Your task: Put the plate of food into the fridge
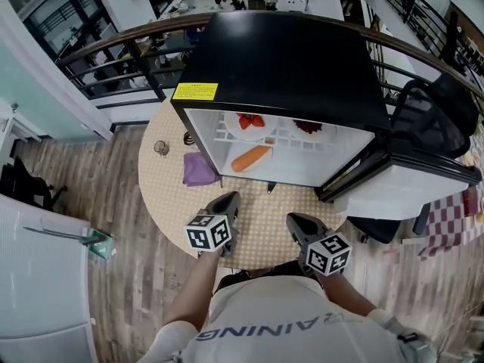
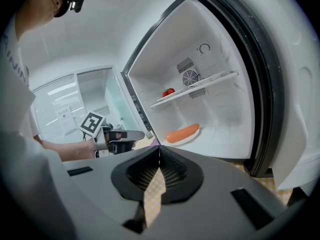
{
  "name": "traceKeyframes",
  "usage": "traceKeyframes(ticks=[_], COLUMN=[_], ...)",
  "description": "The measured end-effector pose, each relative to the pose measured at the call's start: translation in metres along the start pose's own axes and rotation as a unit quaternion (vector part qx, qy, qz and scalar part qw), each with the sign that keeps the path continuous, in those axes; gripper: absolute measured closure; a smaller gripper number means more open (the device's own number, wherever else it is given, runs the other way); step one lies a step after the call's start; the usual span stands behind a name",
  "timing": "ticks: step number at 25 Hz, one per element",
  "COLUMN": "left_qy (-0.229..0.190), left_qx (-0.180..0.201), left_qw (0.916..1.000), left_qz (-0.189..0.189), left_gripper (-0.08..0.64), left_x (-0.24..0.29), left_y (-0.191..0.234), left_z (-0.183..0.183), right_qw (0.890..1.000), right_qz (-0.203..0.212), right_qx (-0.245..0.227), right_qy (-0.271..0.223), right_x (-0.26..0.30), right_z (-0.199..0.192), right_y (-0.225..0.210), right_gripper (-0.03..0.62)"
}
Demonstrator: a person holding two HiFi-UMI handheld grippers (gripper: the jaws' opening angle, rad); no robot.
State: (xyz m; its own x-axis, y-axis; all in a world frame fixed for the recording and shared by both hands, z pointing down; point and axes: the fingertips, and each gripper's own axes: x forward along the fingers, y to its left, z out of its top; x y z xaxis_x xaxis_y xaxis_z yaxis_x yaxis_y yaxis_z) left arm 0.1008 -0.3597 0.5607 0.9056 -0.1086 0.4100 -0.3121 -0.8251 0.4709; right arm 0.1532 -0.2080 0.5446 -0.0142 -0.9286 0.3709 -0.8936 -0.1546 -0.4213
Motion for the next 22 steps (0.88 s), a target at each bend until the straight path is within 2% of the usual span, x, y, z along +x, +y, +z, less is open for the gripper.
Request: traceKeyframes(ticks=[4, 9, 12, 15, 22], left_qy=[-0.04, -0.106, -0.138, -0.152, -0.152], left_qx=[0.033, 0.017, 0.048, 0.069, 0.068], left_qw=[0.9986, 0.9934, 0.9886, 0.9858, 0.9859], left_qz=[-0.009, -0.041, -0.037, -0.02, -0.013], left_gripper=[0.548, 0.549, 0.548, 0.549, 0.548], left_x=[-0.031, -0.079, -0.105, -0.118, -0.12], left_y=[-0.025, -0.054, -0.064, -0.063, -0.06], left_z=[0.015, 0.043, 0.053, 0.055, 0.054], right_qw=[1.0, 0.999, 0.998, 0.997, 0.996], right_qz=[0.001, 0.0, 0.007, 0.009, 0.007], right_qx=[-0.008, -0.013, -0.018, -0.041, -0.046], right_qy=[-0.012, -0.032, -0.056, -0.072, -0.074], right_x=[-0.002, -0.008, -0.015, -0.019, -0.02], right_z=[0.006, 0.019, 0.035, 0.047, 0.048], right_y=[0.007, 0.014, 0.022, 0.028, 0.03], right_gripper=[0.569, 0.571, 0.571, 0.571, 0.571])
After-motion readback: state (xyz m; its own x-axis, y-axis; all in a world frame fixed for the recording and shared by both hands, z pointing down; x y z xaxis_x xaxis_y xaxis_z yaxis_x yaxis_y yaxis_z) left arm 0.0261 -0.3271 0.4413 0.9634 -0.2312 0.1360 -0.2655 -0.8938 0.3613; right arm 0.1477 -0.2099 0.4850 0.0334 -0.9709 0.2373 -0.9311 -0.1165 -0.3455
